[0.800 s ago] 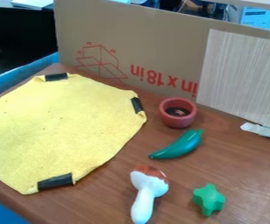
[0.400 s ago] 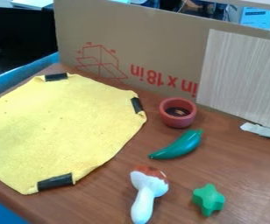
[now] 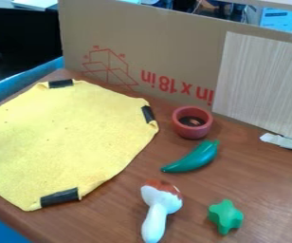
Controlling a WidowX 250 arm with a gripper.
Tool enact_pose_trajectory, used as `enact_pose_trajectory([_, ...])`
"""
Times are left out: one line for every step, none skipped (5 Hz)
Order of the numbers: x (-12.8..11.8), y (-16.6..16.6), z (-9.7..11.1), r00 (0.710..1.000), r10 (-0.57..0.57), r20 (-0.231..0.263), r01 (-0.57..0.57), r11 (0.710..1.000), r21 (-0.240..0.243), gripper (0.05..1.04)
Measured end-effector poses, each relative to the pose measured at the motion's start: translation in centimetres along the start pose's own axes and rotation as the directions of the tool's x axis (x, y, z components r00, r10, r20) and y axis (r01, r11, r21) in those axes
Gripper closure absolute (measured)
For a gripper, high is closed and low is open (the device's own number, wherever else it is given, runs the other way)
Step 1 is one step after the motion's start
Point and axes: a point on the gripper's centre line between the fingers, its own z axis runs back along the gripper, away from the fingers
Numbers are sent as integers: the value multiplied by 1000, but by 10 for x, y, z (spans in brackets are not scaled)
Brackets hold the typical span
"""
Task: Fold the cloth from bottom left to top right
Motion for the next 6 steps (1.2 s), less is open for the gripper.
enact_pose_trajectory([5,1,-7,999,22,38,-22,1000,-4,84])
enact_pose_trajectory([16,-7,-18,998,38,46,-38,999,-6,84])
enact_pose_trajectory([21,-9,-27,996,75,47,-74,997,-6,84])
enact_pose_trajectory([21,-13,-41,995,92,40,-92,996,-2,84])
enact_pose_trajectory([26,-16,-46,995,81,59,-82,997,14,84])
enact_pose_trajectory([23,-17,-53,996,74,47,-76,997,25,84])
